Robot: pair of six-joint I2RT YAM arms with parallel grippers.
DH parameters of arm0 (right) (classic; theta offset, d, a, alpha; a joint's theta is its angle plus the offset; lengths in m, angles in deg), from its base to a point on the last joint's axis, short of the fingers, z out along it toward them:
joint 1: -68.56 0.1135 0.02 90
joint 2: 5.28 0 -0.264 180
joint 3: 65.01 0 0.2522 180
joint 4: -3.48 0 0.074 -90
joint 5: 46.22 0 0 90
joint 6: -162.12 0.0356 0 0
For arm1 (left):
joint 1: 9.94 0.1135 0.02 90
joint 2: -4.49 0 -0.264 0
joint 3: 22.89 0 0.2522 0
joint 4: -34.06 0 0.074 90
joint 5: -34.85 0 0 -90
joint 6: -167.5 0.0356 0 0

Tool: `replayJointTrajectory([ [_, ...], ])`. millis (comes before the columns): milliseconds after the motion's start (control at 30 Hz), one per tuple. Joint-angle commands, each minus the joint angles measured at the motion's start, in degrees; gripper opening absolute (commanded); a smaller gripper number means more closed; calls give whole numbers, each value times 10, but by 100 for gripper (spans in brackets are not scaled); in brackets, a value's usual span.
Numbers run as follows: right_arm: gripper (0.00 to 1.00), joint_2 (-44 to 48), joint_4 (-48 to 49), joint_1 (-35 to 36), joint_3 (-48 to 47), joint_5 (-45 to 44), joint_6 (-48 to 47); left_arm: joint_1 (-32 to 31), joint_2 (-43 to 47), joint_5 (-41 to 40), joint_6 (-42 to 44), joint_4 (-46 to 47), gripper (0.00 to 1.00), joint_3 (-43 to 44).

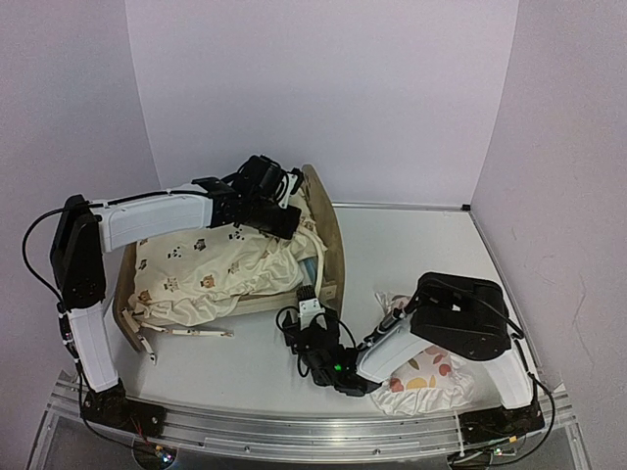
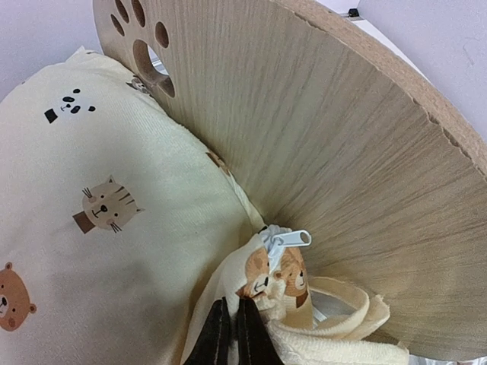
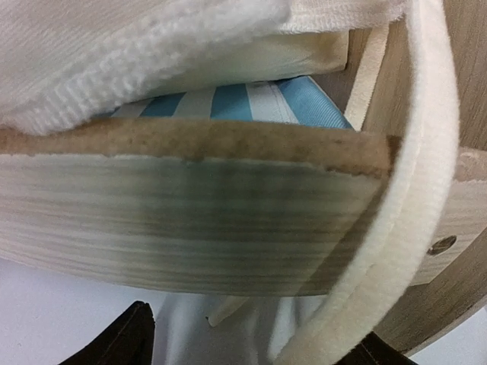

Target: Set up the pet bed

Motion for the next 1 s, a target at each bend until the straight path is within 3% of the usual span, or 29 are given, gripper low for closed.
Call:
replayJointTrajectory([
  [0, 76, -30, -28, 7, -43, -60, -3, 7, 32, 0, -4, 11, 5, -9],
  [233, 81, -59, -61, 2, -92, -80, -15, 8, 35, 2, -2, 12, 6, -8],
  [433, 83, -56, -242, -22, -136, -46, 102, 8, 33, 3, -2, 13, 6, -8],
  [600, 81, -67, -289, -31, -154, -41, 133, 8, 33, 4, -2, 14, 6, -10],
  [867, 61, -68, -386, -65, -150, 22, 255, 8, 33, 5, -2, 16, 6, -9],
  [967, 45, -68, -406, -70, -155, 34, 265, 8, 31, 4, -2, 15, 6, -8],
])
